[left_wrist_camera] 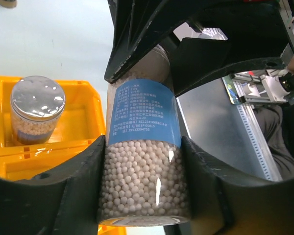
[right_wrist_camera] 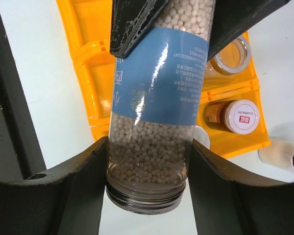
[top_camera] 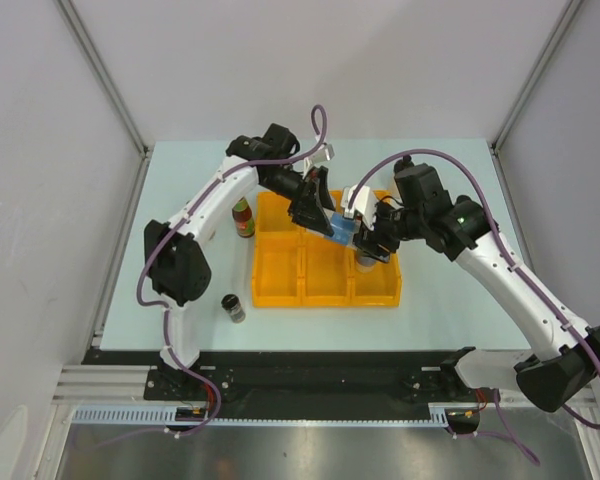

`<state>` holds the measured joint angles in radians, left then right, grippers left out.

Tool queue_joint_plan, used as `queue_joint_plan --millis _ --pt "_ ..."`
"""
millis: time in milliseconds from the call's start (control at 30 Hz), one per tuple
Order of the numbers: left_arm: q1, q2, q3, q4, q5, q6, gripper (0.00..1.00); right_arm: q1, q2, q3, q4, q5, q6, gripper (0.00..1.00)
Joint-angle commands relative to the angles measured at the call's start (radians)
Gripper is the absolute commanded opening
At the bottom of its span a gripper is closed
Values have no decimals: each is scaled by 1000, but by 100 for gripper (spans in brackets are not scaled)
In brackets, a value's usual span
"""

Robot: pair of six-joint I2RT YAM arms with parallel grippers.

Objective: Organize the condiment bottles
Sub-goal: Place the bottle in the storage box.

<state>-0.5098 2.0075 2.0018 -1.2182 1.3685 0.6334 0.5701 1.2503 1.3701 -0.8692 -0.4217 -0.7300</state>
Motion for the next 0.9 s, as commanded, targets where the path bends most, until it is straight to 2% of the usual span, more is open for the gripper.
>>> queue_joint_plan --millis 0,33,100,133,200,233,267,333,367,433,467,567,733,767,800,867 --pt "-35 8 0 -14 55 -14 40 1 1 60 180 32 7 8" --pt "-36 10 2 -18 53 -12 27 1 3 58 185 38 7 8" --pt "-38 14 9 -21 49 -11 13 1 4 47 205 55 7 8" --pt "-36 14 15 -23 49 -9 2 1 5 41 214 61 7 8" --pt "-36 22 22 -32 49 -6 0 2 3 27 232 78 4 21" --pt "-36 23 26 -37 49 -3 0 1 3 23 239 83 7 28" --pt "-36 23 28 -47 50 5 0 1 1 17 246 87 9 46" --pt "-36 25 32 -50 50 5 0 1 0 17 249 93 15 60" --pt "-36 25 34 -50 49 6 0 -3 -2 15 248 93 17 77" --pt "-35 23 43 -50 44 5 0 -7 -11 15 251 87 24 96" --pt "-33 22 46 -49 43 5 0 -18 -14 18 249 69 35 100" --pt "-27 17 61 -46 40 -6 0 -53 -26 26 260 28 63 100" --pt "4 11 113 -41 23 -37 0 -240 -40 20 279 -213 191 100" --pt "11 5 118 -26 18 -47 0 -278 -43 12 291 -329 220 100" --pt "28 -1 121 -12 17 -60 0 -368 -43 1 302 -403 272 100" --pt "45 -26 114 52 14 -116 0 -445 -42 -45 358 -599 345 100"
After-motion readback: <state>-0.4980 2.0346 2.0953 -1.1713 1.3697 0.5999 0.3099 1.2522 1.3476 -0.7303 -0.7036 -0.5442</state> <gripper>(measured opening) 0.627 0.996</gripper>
